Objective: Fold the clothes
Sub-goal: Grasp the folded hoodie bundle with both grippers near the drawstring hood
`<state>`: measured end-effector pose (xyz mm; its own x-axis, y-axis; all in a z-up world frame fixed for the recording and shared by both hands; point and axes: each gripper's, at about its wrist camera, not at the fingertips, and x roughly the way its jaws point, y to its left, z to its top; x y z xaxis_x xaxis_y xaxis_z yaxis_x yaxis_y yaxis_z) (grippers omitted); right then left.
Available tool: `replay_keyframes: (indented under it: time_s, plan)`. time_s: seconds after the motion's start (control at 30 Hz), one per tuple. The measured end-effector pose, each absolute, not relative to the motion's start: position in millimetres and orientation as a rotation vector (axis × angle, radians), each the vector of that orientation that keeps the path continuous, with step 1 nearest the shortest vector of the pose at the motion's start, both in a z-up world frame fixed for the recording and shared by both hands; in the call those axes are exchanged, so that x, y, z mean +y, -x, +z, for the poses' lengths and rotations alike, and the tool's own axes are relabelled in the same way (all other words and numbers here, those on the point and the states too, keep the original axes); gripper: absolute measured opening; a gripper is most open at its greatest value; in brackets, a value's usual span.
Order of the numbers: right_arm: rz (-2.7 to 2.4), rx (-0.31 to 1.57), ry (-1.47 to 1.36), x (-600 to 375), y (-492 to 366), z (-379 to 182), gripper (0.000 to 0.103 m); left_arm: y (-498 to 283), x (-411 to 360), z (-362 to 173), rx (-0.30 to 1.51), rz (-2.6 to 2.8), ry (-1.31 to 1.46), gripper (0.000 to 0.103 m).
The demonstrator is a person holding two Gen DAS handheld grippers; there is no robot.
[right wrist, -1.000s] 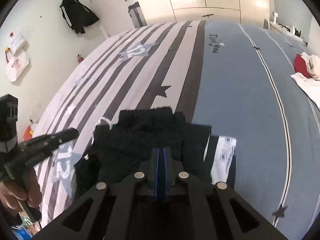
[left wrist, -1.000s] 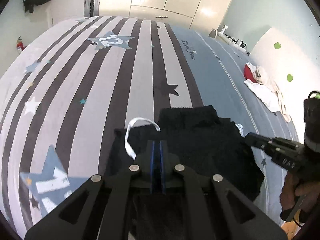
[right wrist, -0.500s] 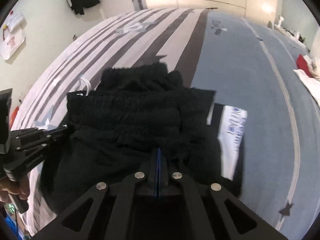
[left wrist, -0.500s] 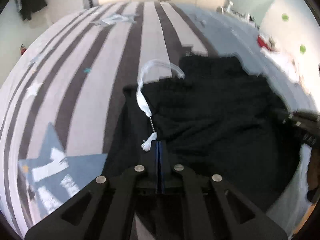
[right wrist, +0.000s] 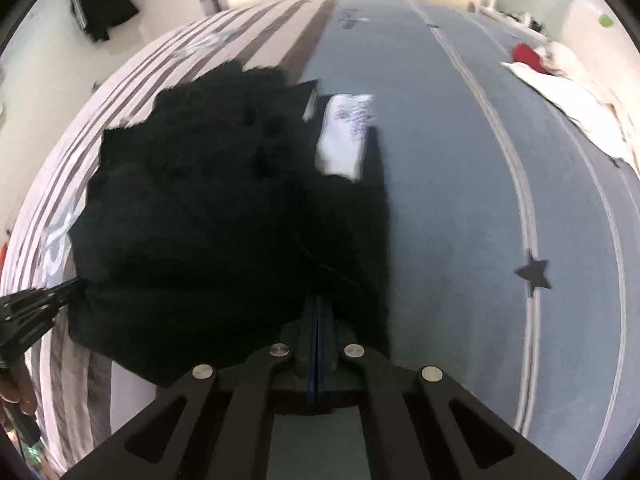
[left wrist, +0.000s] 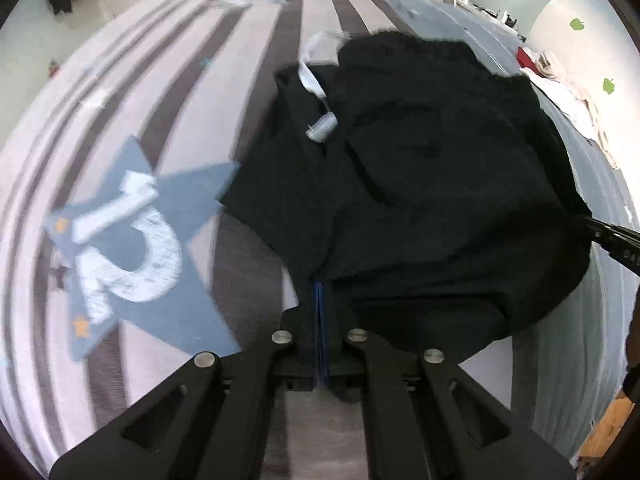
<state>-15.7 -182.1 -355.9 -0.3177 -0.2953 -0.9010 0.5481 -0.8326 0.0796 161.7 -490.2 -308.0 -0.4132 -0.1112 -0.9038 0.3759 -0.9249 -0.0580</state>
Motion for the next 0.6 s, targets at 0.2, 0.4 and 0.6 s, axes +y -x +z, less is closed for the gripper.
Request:
replay_keyframes:
  time_s: [0.2,0.4,0.6]
  plan:
    - [-2.171,0.341,-1.340,-187.6,-4.9,-332.6,0.002,-166.6,-475.5,-270.1,0.471,-2.497,-1.429,0.002]
    - [-2.128,0.362,-1.458,-178.7,1.4,-356.6,0.000,-170.9,-485.3,-318.9,0.358,-2.338,-1.572,0.002]
    - [-2.256,0.332,-1.480,-138.8,32.9,-328.4,0.009,-183.1,-529.7,-294.6,0.441,-2.253,-1.469,0.007]
